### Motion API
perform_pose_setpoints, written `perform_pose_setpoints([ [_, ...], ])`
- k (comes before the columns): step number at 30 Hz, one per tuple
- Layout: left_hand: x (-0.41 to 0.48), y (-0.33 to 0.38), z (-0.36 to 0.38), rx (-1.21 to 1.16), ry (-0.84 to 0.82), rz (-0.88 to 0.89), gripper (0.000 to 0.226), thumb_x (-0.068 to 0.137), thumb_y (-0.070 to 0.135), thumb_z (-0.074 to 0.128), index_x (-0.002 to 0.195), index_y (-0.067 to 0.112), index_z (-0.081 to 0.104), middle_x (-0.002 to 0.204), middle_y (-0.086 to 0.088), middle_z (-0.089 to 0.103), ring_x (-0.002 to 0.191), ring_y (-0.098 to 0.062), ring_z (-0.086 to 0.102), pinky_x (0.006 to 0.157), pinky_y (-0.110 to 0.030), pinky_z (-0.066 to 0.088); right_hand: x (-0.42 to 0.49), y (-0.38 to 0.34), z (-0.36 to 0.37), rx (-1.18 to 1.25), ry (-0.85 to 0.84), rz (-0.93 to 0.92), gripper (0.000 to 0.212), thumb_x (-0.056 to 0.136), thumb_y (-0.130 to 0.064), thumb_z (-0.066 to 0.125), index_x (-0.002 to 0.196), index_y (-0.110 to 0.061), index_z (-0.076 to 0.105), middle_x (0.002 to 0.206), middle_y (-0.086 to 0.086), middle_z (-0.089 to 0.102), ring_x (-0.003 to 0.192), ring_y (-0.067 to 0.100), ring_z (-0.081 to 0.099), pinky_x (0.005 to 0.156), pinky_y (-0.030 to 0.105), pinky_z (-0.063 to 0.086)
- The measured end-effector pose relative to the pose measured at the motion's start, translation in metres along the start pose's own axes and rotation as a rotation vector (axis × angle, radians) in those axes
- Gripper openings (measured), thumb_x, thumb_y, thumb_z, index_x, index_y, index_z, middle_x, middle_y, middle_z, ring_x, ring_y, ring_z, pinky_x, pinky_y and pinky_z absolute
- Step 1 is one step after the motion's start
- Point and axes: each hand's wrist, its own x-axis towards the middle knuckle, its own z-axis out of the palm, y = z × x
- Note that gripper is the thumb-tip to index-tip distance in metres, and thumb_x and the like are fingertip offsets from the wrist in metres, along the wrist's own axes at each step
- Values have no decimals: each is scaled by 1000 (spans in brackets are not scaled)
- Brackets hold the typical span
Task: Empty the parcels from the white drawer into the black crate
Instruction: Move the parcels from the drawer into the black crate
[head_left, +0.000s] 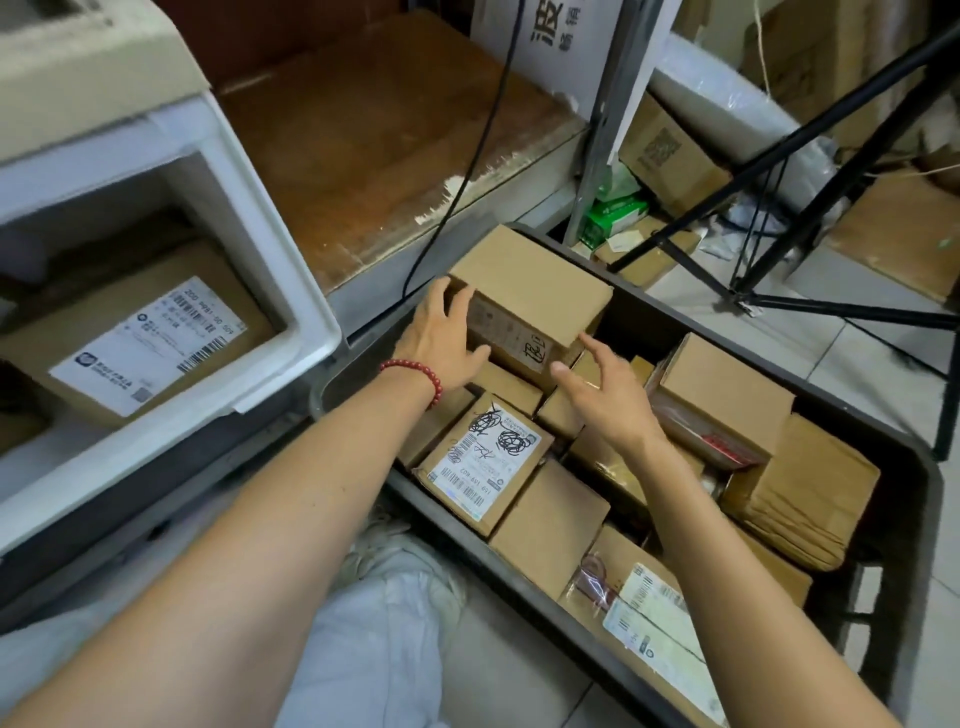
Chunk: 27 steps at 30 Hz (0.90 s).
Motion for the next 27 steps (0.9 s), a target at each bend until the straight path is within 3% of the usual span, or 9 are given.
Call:
perform_pose_setpoints([
  [3,-10,3,-15,105,1,8,74,93,42,54,150,11,19,156,-8,23,144,-26,18,113,-46,29,-16,-7,-1,-138,16,-80,74,92,-47,57,153,-27,21,159,3,23,146,21,21,118,45,23],
  [7,-30,15,-55,171,74,43,49,93,46,48,136,22,44,138,-3,50,127,-27,43,95,-43,46,-41,-26,1,-367,34,-232,71,92,-51,54,151,-27,23,155,1,32,141,21,30,112,45,32],
  [9,-43,17,-74,140,58,-6,45,94,48,46,134,27,47,131,-4,57,119,-28,52,89,-39,49,-52,-42,3,-414,46,-310,68,92,-51,53,150,-27,26,150,2,37,136,21,36,109,44,37],
  [15,-99,-2,-123,372,112,-63,50,93,53,44,135,26,47,135,-6,54,122,-30,50,94,-42,43,-79,-97,9,-439,68,-514,60,94,-51,51,146,-29,32,144,-1,42,129,23,44,103,41,41],
  [27,-229,-99,-176,427,192,-421,58,92,50,46,143,24,37,142,-5,46,128,-30,41,100,-45,37,-119,-190,73,-554,-106,-833,58,95,-47,51,146,-23,36,148,2,40,134,23,39,100,42,43],
])
